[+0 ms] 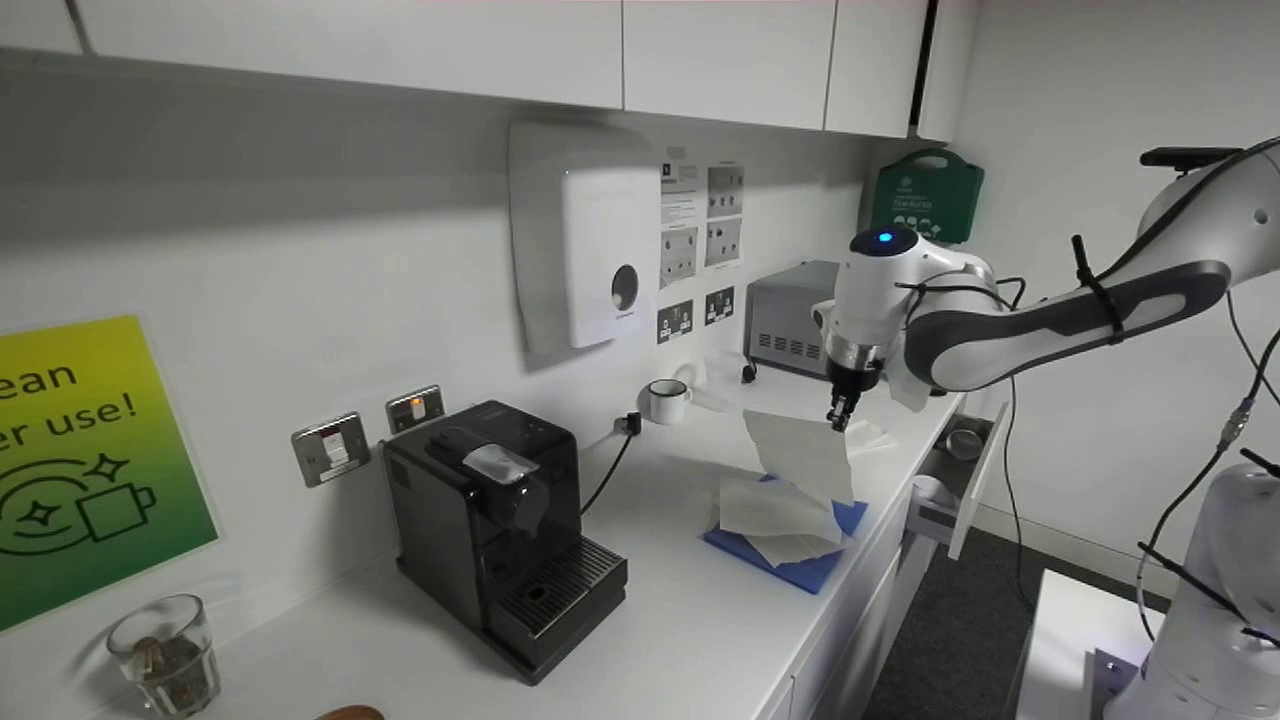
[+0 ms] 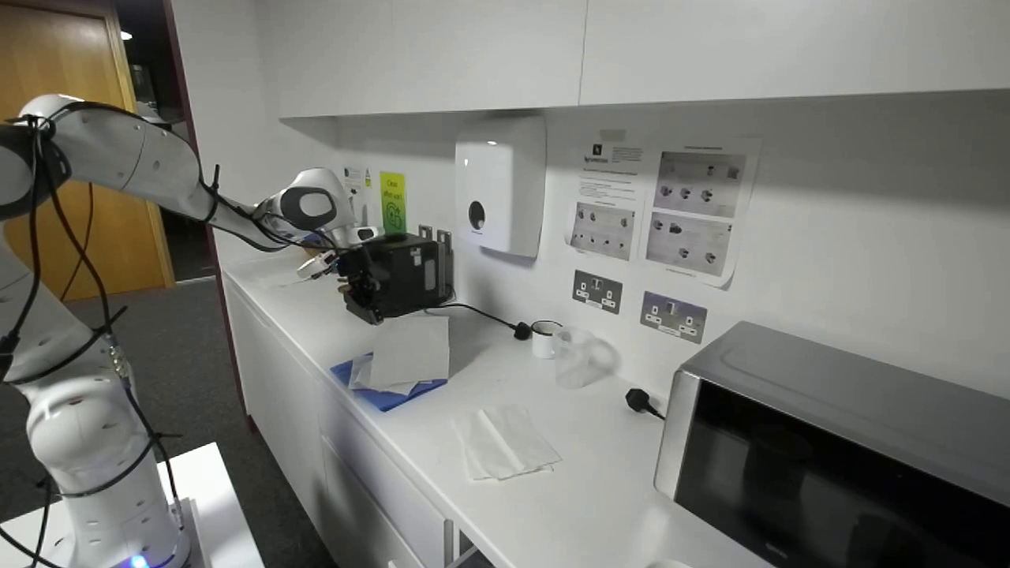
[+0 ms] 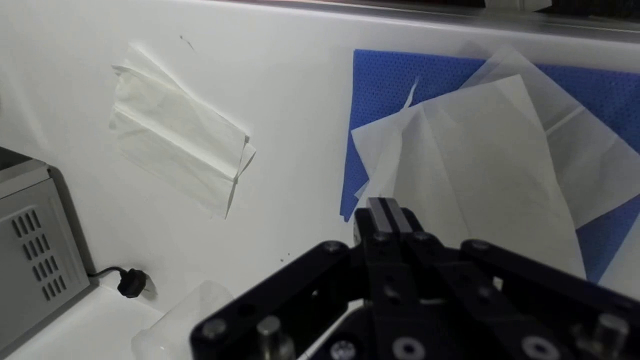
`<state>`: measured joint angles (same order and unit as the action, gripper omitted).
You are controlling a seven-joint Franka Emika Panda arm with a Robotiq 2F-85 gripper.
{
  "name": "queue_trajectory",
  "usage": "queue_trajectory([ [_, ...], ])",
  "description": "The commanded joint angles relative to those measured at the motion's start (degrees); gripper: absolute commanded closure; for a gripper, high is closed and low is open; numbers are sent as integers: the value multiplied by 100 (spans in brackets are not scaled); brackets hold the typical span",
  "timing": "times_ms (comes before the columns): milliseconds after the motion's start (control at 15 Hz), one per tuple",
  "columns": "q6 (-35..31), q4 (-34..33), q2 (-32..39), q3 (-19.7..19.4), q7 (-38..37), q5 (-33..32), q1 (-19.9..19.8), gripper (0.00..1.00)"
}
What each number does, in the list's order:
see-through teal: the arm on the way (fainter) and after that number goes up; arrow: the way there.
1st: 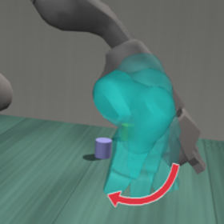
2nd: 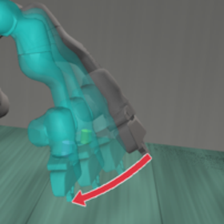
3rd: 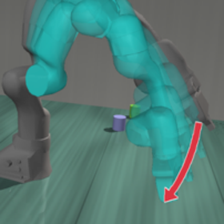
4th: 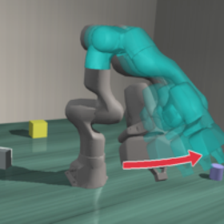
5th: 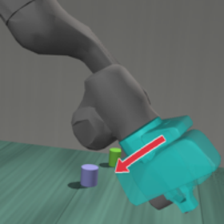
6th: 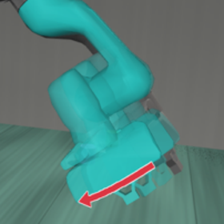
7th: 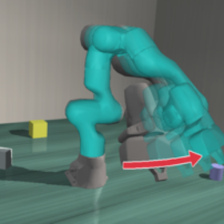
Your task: Place the white napkins on the blue placemat
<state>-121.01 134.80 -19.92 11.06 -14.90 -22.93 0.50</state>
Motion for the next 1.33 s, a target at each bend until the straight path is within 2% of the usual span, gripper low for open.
queue_trajectory([
  [0,273,-112,-3,47,25,-75,112,100],
  [600,501,-346,258,-6,343,218,350,100],
  [1000,775,-753,541,-31,546,588,412,100],
  [1067,835,-817,580,-26,576,602,420,75],
  [1133,902,-877,624,-24,596,608,426,72],
  [1267,1007,-971,680,-23,615,614,433,58],
])
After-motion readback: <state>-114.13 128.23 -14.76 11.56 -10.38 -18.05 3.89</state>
